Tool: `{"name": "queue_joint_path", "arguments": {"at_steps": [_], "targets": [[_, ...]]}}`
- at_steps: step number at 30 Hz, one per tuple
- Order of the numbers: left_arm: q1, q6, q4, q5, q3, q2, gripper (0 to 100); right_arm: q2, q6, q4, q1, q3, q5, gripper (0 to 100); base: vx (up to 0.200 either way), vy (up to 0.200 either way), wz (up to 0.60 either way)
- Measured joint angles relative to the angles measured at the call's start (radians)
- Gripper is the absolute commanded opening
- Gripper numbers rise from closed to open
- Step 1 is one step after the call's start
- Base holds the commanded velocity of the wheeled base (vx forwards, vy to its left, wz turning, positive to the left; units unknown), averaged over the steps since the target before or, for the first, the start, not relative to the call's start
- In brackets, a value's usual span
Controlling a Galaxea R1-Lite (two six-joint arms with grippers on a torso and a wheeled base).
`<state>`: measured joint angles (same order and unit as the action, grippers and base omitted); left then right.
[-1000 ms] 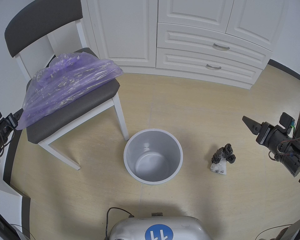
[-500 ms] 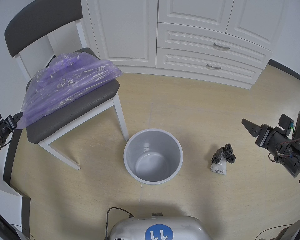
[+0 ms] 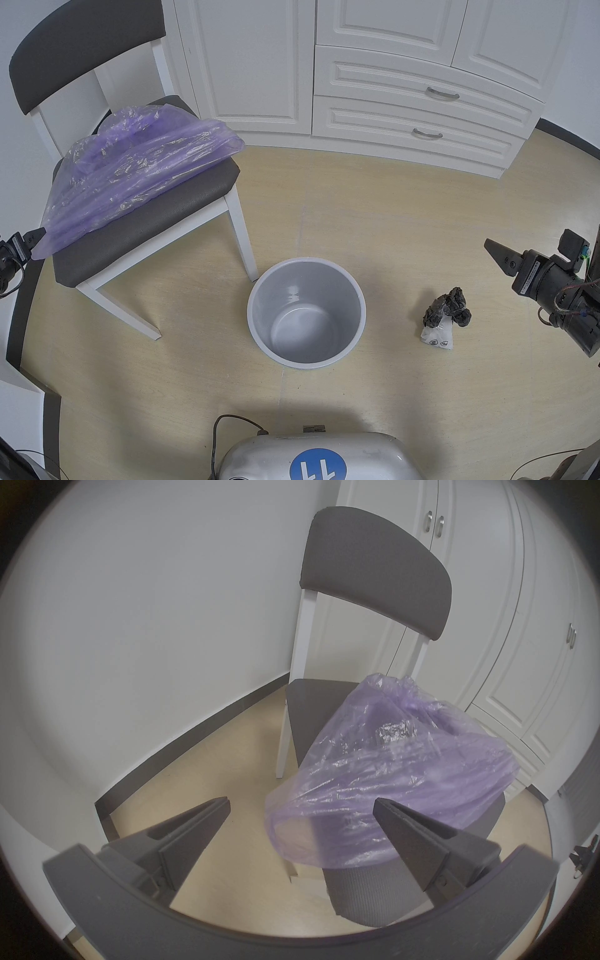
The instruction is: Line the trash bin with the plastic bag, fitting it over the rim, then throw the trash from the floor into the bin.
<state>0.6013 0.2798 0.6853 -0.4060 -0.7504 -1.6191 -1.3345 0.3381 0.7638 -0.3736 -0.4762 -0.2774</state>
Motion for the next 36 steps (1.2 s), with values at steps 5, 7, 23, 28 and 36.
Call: {"name": "queue_joint_path", "arguments": {"at_steps": [5,7,23,28,36], "targets": [[0.0,-0.048,-0.065,0.0,-0.003,0.01,100,0.0,-0.002,-0.013,0.0,0.003,0.0,100,0.0,0.0,0.0],[0.001,-0.066,-0.088,-0.001,-0.004,0.013,100,0.0,-0.002,-0.026,-0.001,0.004,0.0,100,0.0,0.0,0.0],[0.03,-0.136,-0.117,0.003,-0.022,-0.034,100,-0.004,-0.002,-0.035,-0.004,0.007,0.0,100,0.0,0.0,0.0],[0.032,-0.134,-0.106,0.007,-0.037,-0.063,100,-0.007,-0.002,-0.035,-0.004,0.007,0.0,100,0.0,0.0,0.0],[0.037,-0.113,-0.048,0.008,-0.062,-0.108,100,-0.003,-0.002,-0.034,-0.004,0.006,0.0,100,0.0,0.0,0.0]]}}
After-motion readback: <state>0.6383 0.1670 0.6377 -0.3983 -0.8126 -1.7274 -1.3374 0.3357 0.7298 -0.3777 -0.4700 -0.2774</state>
